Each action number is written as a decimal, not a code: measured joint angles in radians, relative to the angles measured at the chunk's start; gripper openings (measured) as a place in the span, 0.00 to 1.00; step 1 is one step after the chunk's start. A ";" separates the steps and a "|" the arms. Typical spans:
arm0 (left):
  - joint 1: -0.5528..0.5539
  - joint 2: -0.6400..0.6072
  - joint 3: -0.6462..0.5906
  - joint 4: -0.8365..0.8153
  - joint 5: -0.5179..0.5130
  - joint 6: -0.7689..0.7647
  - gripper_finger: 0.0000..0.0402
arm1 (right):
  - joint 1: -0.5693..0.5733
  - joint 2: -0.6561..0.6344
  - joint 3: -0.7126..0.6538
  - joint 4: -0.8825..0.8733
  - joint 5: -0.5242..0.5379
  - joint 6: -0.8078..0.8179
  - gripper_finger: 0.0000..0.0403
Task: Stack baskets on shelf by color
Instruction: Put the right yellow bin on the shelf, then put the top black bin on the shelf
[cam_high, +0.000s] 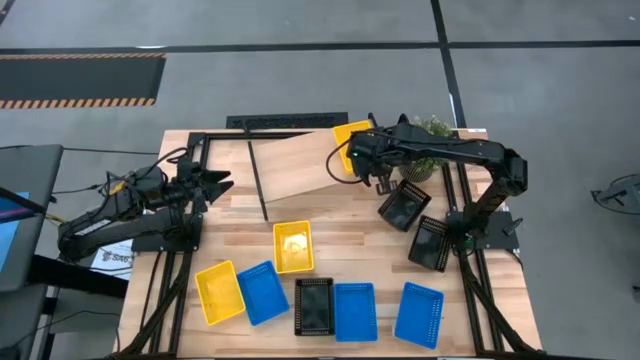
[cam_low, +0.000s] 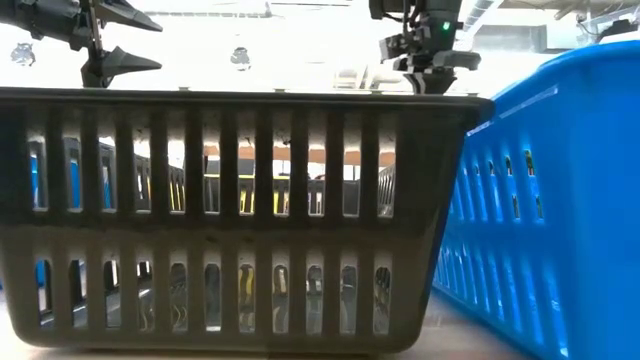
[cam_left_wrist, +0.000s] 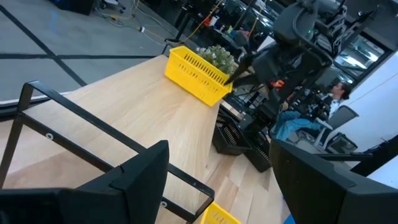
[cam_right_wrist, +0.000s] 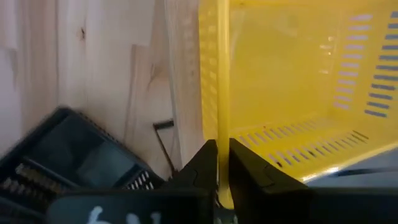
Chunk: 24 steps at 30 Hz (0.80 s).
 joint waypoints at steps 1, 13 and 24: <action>0.000 0.000 0.000 -0.003 0.000 0.000 0.66 | 0.000 0.000 0.000 0.001 0.000 0.001 0.17; 0.000 0.000 0.000 -0.017 0.000 0.000 0.66 | 0.029 -0.004 0.070 -0.022 0.048 0.092 0.41; 0.000 0.000 0.000 -0.018 0.018 0.000 0.66 | 0.244 -0.010 0.044 -0.303 -0.060 0.963 0.50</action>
